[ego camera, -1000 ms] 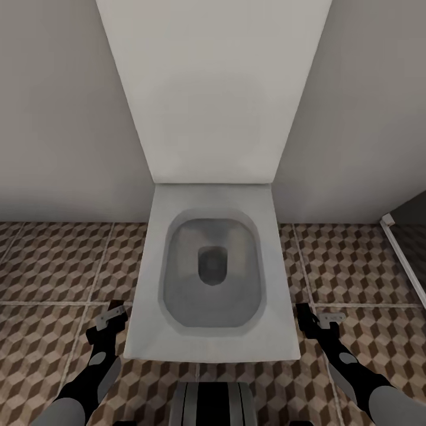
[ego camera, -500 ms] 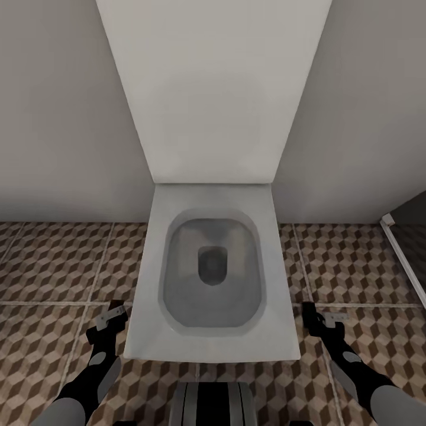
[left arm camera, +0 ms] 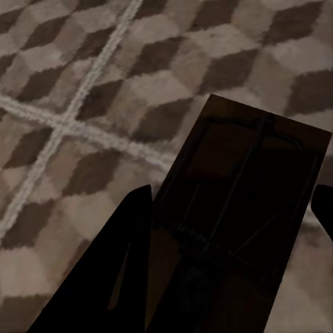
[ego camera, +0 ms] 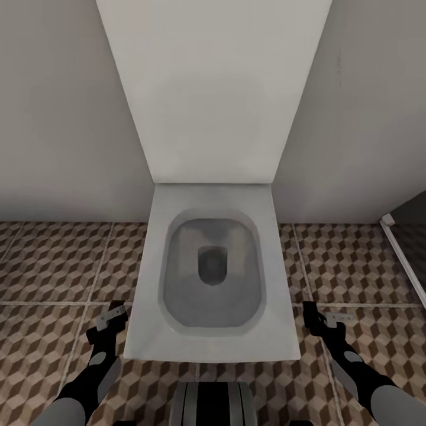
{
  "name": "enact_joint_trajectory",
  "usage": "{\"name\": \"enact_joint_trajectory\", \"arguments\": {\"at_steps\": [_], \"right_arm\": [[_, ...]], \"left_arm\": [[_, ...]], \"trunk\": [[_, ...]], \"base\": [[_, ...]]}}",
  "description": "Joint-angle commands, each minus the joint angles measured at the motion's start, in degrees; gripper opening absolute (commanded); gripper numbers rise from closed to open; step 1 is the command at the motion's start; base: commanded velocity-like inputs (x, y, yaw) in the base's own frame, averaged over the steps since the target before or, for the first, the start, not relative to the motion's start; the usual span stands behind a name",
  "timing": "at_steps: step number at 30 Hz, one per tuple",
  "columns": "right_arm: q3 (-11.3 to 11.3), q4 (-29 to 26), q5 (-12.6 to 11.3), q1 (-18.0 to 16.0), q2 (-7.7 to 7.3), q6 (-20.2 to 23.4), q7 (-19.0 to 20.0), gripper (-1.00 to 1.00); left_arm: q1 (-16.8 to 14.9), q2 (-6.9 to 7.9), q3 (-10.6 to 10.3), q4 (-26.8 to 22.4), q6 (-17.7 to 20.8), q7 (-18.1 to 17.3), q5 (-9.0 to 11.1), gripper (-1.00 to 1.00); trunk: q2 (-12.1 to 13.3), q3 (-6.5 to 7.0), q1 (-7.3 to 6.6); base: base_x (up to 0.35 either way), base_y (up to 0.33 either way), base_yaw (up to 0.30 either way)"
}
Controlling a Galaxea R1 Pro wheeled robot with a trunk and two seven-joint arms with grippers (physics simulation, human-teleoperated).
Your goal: Take the four mousetraps from the cabinet in the bathroom and place them on the bathroom floor. Make sure all four end up on the same floor surface, and ensure that at least two of them are either under or directly next to the same bathroom sink.
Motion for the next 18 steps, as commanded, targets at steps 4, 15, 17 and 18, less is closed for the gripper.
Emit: {"name": "enact_joint_trajectory", "arguments": {"at_steps": [4, 15, 17, 18], "right_arm": [[0.5, 0.0, -0.7, 0.0, -0.03, -0.2, 0.1, -1.00], [0.5, 0.0, -0.7, 0.0, -0.03, -0.2, 0.2, -1.00], [0.5, 0.0, -0.7, 0.0, -0.03, -0.2, 0.2, -1.00], [0.5, 0.0, -0.7, 0.0, -0.03, -0.2, 0.2, -1.00]], "left_arm": [[0.0, 0.01, -0.1, 0.0, -0.2, 0.1, 0.3, -1.00], [0.0, -0.07, -0.1, 0.1, 0.0, 0.1, 0.3, -1.00], [0.0, -0.08, -0.1, 0.1, 0.0, 0.1, 0.3, -1.00], [0.0, -0.09, -0.1, 0.1, 0.0, 0.1, 0.3, -1.00]], "trunk": [[-0.1, -0.69, 0.07], [-0.1, -0.69, 0.07], [-0.1, -0.69, 0.07], [-0.1, -0.69, 0.07]], "base": [[0.000, 0.000, 0.000], [0.000, 0.000, 0.000], [0.000, 0.000, 0.000], [0.000, 0.000, 0.000]]}}
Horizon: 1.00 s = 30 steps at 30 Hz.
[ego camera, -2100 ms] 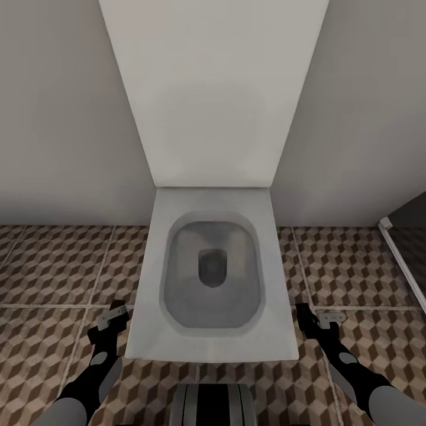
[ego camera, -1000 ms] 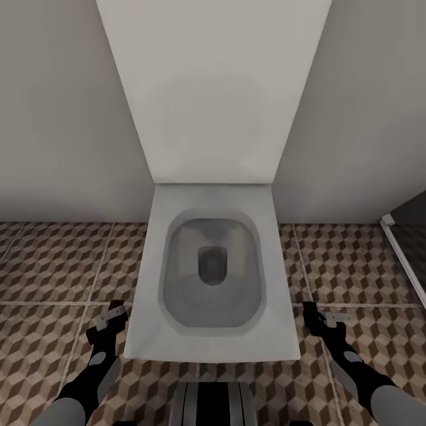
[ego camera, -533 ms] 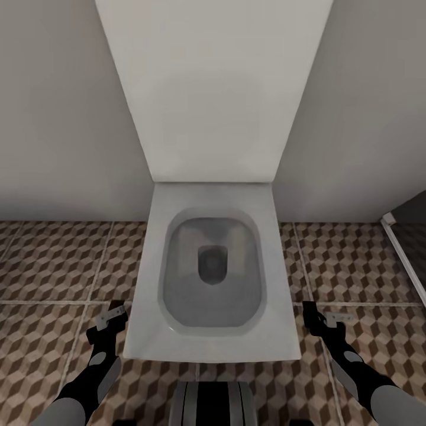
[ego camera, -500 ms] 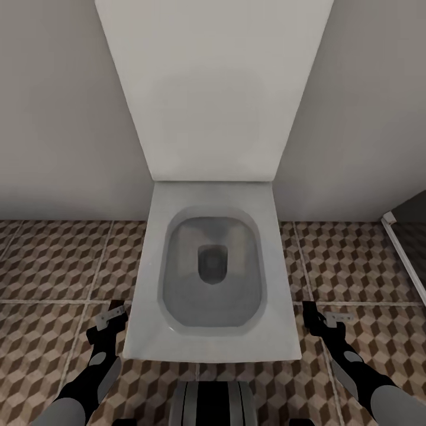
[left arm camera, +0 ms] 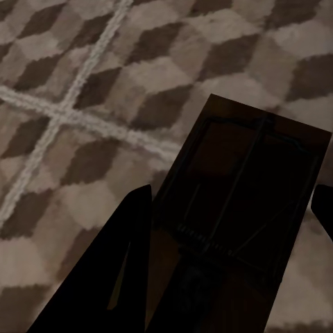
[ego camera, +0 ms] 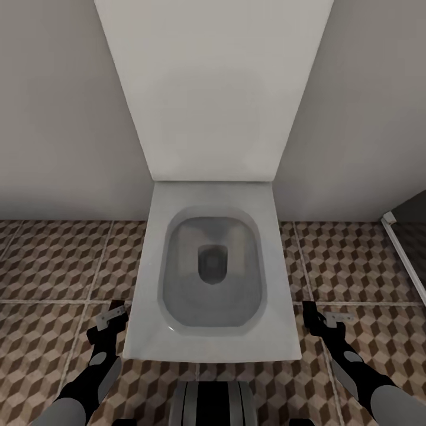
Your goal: Take the four mousetraps from the cabinet in the bathroom and place them on the bathroom floor. Make sure all four end up on the same floor surface, and ensure that at least two of them are either under or directly next to the same bathroom sink.
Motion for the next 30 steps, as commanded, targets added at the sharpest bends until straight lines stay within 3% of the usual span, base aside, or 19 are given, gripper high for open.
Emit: {"name": "enact_joint_trajectory", "arguments": {"at_steps": [1, 19, 22, 30], "right_arm": [[0.5, 0.0, -0.7, 0.0, -0.04, -0.2, 0.1, -1.00], [0.5, 0.0, -0.7, 0.0, -0.04, -0.1, 0.1, -1.00], [0.5, 0.0, -0.7, 0.0, -0.04, -0.1, 0.1, -1.00], [0.5, 0.0, -0.7, 0.0, -0.04, -0.1, 0.1, -1.00]], "left_arm": [[0.0, 0.00, -0.1, 0.0, -0.2, 0.1, 0.3, -1.00], [0.0, -0.15, -0.1, 0.0, -0.2, 0.1, 0.3, -1.00], [0.0, -0.13, -0.1, 0.0, -0.2, 0.1, 0.3, -1.00], [0.0, -0.07, -0.1, 0.0, -0.2, 0.2, 0.3, -1.00]], "trunk": [[0.0, -0.03, -0.01], [0.0, -0.03, -0.01], [-0.1, -0.69, 0.07], [-0.1, -0.69, 0.07]], "base": [[0.000, 0.000, 0.000], [0.000, 0.000, 0.000], [0.000, 0.000, 0.000], [0.000, 0.000, 0.000]]}}
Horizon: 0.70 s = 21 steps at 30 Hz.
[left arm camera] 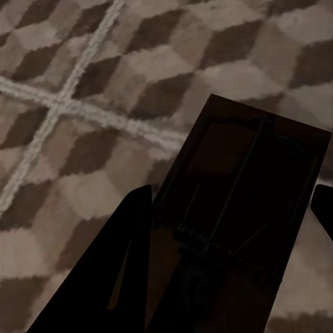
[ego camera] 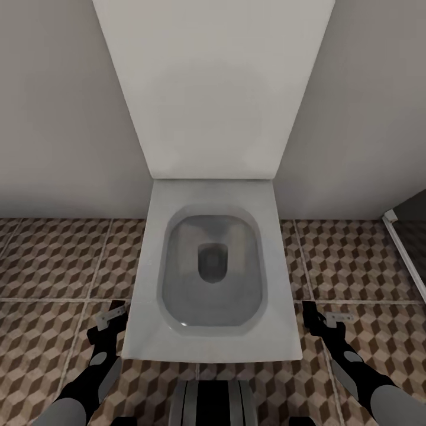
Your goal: Take the four mousetraps from the cabinet in the bathroom and place them on the bathroom floor. Make sure all four end up on the same floor surface, and ensure that at least two of them are either under or directly next to the same bathroom sink.
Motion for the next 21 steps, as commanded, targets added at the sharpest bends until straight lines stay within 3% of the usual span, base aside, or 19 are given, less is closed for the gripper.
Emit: {"name": "enact_joint_trajectory", "arguments": {"at_steps": [1, 14, 21], "right_arm": [[0.5, 0.0, -0.7, 0.0, -0.04, -0.2, 0.0, -1.00], [0.5, 0.0, -0.7, 0.0, -0.04, -0.2, 0.1, -1.00], [0.5, 0.0, -0.7, 0.0, -0.04, -0.2, 0.1, -1.00]], "left_arm": [[0.0, 0.01, -0.1, 0.0, -0.2, 0.1, 0.3, -1.00], [0.0, -0.07, -0.1, 0.0, -0.2, 0.1, 0.3, -1.00], [0.0, -0.12, -0.2, 0.0, -0.2, 0.1, 0.3, -1.00]], "trunk": [[0.0, -0.03, -0.01], [0.0, -0.03, -0.01], [-0.1, -0.92, 0.09]], "base": [[0.000, 0.000, 0.000], [0.000, 0.000, 0.000], [0.000, 0.000, 0.000]]}}
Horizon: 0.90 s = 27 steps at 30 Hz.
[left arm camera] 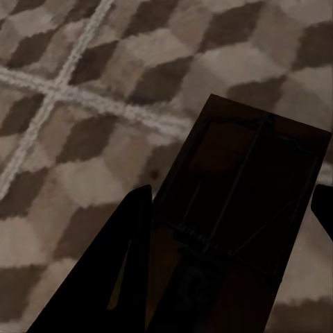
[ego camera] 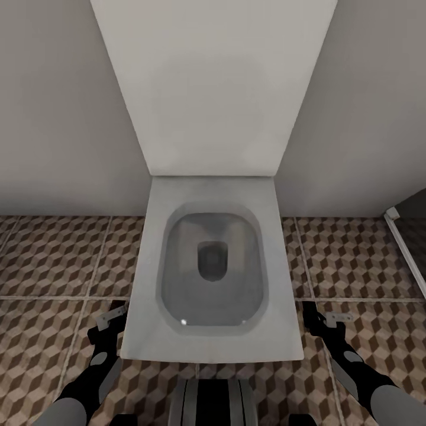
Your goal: Take the four mousetraps from the cabinet in the bathroom and place them on the bathroom floor. Make sure all four end up on the same floor surface, and ensure that at least two of them are either under or directly next to the same bathroom sink.
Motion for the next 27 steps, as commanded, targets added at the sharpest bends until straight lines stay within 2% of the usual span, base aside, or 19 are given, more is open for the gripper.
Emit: {"name": "enact_joint_trajectory", "arguments": {"at_steps": [1, 27], "right_arm": [[0.5, 0.0, -0.7, 0.0, -0.04, -0.2, 0.1, -1.00], [0.5, 0.0, -0.7, 0.0, -0.04, -0.2, 0.1, -1.00]], "left_arm": [[0.0, 0.00, -0.1, 0.0, -0.2, 0.1, 0.3, -1.00], [0.0, 0.01, -0.1, 0.0, -0.2, 0.1, 0.3, -1.00]], "trunk": [[0.0, -0.03, -0.01], [0.0, -0.03, -0.01]], "base": [[0.000, 0.000, 0.000], [0.000, 0.000, 0.000]]}}
